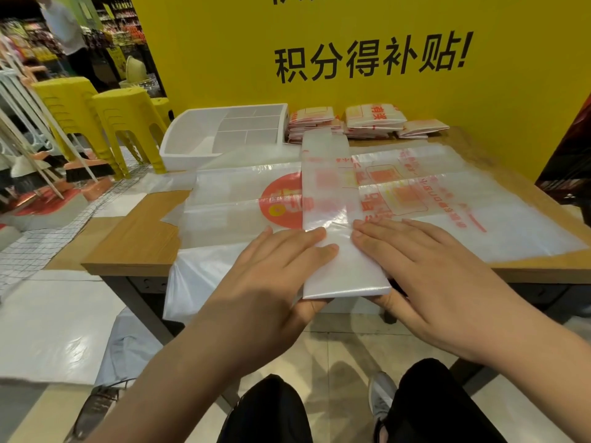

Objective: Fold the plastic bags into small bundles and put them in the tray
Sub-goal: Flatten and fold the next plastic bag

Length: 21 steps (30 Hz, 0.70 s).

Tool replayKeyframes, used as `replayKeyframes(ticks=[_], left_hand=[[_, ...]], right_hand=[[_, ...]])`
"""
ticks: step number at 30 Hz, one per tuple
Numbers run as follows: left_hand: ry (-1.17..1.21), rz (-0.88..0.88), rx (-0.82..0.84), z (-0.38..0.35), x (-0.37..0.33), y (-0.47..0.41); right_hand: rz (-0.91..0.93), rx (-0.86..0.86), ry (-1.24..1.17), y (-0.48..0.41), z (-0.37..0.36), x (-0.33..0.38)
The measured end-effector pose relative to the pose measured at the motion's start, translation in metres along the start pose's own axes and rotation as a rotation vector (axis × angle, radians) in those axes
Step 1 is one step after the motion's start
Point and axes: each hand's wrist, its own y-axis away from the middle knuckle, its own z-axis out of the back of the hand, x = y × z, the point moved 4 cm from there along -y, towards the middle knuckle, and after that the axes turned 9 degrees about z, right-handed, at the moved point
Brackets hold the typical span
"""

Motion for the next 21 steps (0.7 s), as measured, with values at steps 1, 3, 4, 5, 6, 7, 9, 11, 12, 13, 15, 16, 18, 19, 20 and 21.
replayKeyframes(ticks=[1,3,4,5,6,7,9,11,12,13,15,16,18,19,20,21], left_hand=[[0.005,0.004,0.003,0.0,0.0,0.0],[0.022,0.005,0.004,-0.001,0.0,0.0],[0.038,0.002,0.004,-0.001,0.0,-0.001],[0.063,0.002,0.006,0.0,0.001,-0.002],[0.095,0.013,0.014,0.001,0.002,-0.003],[0.129,0.03,0.027,0.003,0.004,-0.006],[0.182,0.057,0.053,0.009,0.005,-0.011],[0.198,0.052,0.07,0.015,0.005,-0.014],[0.2,0.048,0.074,0.017,0.005,-0.015],[0.205,0.048,0.075,0.019,0.006,-0.016],[0.238,0.05,0.067,0.022,0.009,-0.017],[0.26,0.053,0.059,0.024,0.01,-0.017],[0.308,0.076,0.055,0.025,0.012,-0.016],[0.324,0.093,0.062,0.025,0.012,-0.016],[0.329,0.102,0.067,0.026,0.013,-0.016],[0.329,0.098,0.066,0.027,0.013,-0.017]], right_hand=[[0.001,-0.001,-0.009,-0.001,0.0,0.001],[-0.002,0.012,-0.032,-0.001,0.001,0.001],[-0.002,0.016,-0.047,-0.001,0.001,0.0],[0.0,0.014,-0.063,0.0,0.002,-0.001],[0.001,0.008,-0.086,0.0,0.002,-0.002],[0.0,-0.004,-0.115,0.0,0.003,-0.003],[-0.004,-0.04,-0.186,-0.002,0.006,-0.004],[-0.008,-0.088,-0.242,-0.004,0.012,-0.003],[-0.014,-0.115,-0.268,-0.005,0.014,-0.003],[-0.021,-0.137,-0.286,-0.005,0.017,-0.003],[-0.021,-0.161,-0.277,-0.007,0.02,-0.003],[-0.017,-0.17,-0.267,-0.008,0.021,-0.003],[-0.021,-0.182,-0.282,-0.011,0.021,-0.003],[-0.025,-0.188,-0.303,-0.012,0.02,-0.004],[-0.029,-0.197,-0.323,-0.012,0.02,-0.004],[-0.032,-0.202,-0.339,-0.013,0.02,-0.005]])
